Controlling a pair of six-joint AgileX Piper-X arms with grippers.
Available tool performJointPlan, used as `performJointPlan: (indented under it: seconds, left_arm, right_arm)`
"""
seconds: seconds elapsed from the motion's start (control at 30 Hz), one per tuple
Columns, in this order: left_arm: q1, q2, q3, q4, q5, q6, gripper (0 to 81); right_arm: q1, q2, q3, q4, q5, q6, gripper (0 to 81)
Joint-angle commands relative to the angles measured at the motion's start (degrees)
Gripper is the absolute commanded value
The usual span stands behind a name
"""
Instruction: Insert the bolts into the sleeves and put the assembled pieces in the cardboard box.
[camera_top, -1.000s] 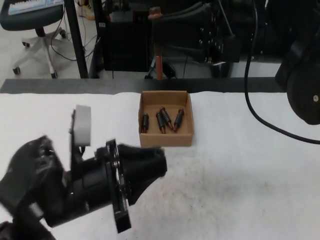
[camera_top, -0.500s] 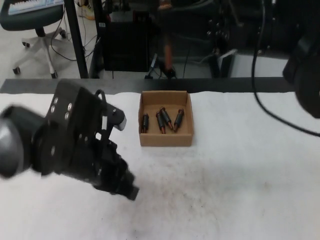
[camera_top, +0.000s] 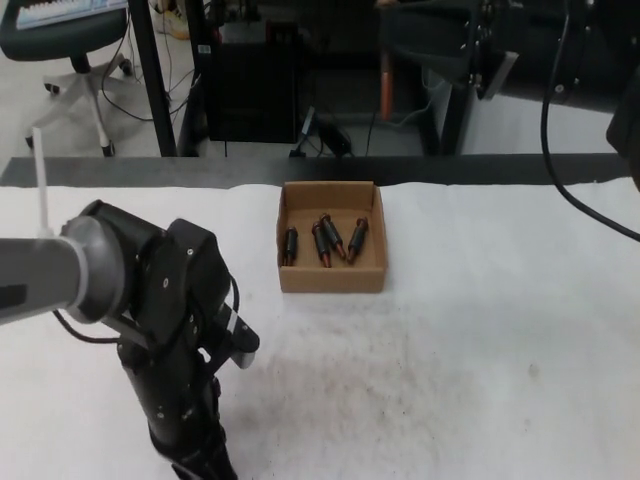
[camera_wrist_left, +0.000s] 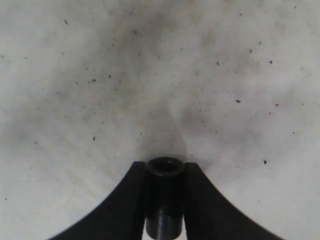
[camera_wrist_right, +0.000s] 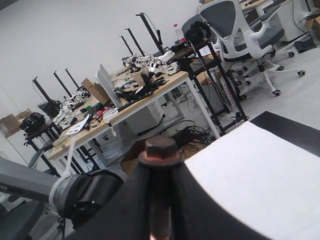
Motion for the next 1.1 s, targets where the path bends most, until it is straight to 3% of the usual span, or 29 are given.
performJointPlan:
  seconds: [0.0,0.3,0.4,0.53,0.6,1.07]
  left_arm:
    - [-0.1,-0.1,-0.5,-0.6,-0.9,0.5,0.3]
    - [-0.1,-0.1,-0.5,-4.7,-0.9,2.1,0.9]
    - [-0.1,-0.1,-0.5,-4.2,-0.9,2.1,10.8]
    - [-0.1,-0.1,-0.5,-2.8,-0.9,2.1,33.6]
    - [-0.1,-0.1,-0.5,-2.3,-1.8,2.1,40.0]
    - [-0.1,-0.2,-0.5,-2.4,-5.6,4.0,40.5]
  right_arm:
    - [0.1,-1.4,-0.2,-0.3,-0.6,0.2,0.9]
    - [0.1,-1.5,-0.2,0.0,-2.1,0.7,0.9]
    - [0.1,-1.5,-0.2,0.0,-2.7,1.3,0.9]
    - [0.1,-1.5,-0.2,0.0,-3.4,1.3,0.9]
    - [0.1,-1.5,-0.2,0.0,-3.4,1.3,0.9]
    - [0.1,-1.5,-0.2,0.0,-3.4,1.3,0.9]
